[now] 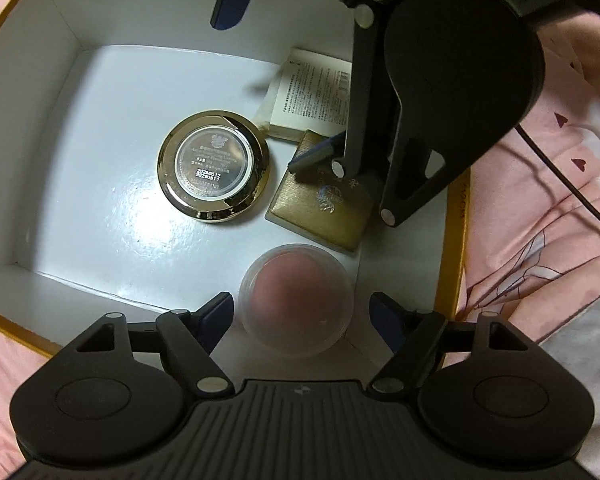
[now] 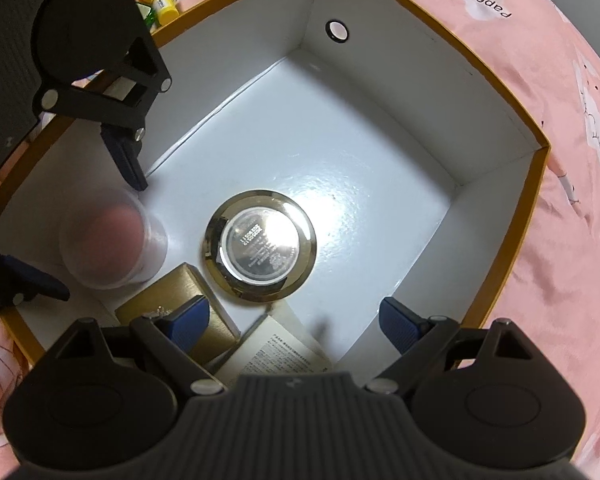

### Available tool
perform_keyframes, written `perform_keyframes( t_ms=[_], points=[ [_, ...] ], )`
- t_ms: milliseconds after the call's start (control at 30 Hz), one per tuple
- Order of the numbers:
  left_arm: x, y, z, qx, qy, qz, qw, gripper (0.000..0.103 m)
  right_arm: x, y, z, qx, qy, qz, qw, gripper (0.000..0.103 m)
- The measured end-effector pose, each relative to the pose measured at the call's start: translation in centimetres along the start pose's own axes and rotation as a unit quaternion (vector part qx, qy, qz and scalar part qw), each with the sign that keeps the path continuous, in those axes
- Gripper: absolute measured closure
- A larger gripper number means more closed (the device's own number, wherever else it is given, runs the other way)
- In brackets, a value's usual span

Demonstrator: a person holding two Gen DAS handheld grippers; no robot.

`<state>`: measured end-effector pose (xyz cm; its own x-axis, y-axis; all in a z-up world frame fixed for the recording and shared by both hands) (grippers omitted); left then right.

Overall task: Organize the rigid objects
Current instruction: 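Open the right gripper to release the tin while the left gripper lowers the cup into the box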

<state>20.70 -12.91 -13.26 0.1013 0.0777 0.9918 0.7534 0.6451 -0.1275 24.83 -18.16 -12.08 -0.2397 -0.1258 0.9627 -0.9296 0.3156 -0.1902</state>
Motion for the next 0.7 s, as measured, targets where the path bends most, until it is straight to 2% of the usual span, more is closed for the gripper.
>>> perform_keyframes(
  t_ms=[167, 367, 500, 600, 700],
  points=[
    [2.1, -0.5, 1.0, -0.002, -0.035, 0.004, 0.9994, 0.013, 0.3, 0.4, -0.4, 0.009, 0.001, 0.002, 1.000, 0.012],
    [5.1, -0.9, 2.4, 0.038, -0.119, 0.000, 0.9922, 0.013, 1.2, 0.8, -0.9, 0.013, -0.012, 0.011, 1.000, 0.011],
    [7.0, -0.5, 3.7, 0.088, -0.196, -0.043, 0.9756, 0.013, 2.0, 1.1, -1.0, 0.004, -0.028, 0.028, 0.999, 0.011],
    [8.5, -0.8, 5.2, 0.123, -0.251, -0.083, 0.9565, 0.013, 2.8, 1.1, -1.0, -0.020, -0.044, 0.054, 0.997, 0.011],
    [9.2, -1.2, 7.0, 0.168, -0.285, -0.102, 0.9382, 0.013, 4.0, 1.7, -1.1, -0.040, -0.073, 0.067, 0.994, 0.011]
  ],
)
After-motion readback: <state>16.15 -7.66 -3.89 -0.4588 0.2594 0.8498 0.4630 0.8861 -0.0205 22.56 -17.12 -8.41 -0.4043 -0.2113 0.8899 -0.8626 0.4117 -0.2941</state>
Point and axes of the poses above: each gripper's, at about its wrist camera, not at the fingertips, and x roughly against the way its jaws point, y to its left, z to its underside, the point moved 5 cm from there along -x, roughly the way its jaws point, and after that the axes turned 11 degrees about x, right-handed, at the moved point
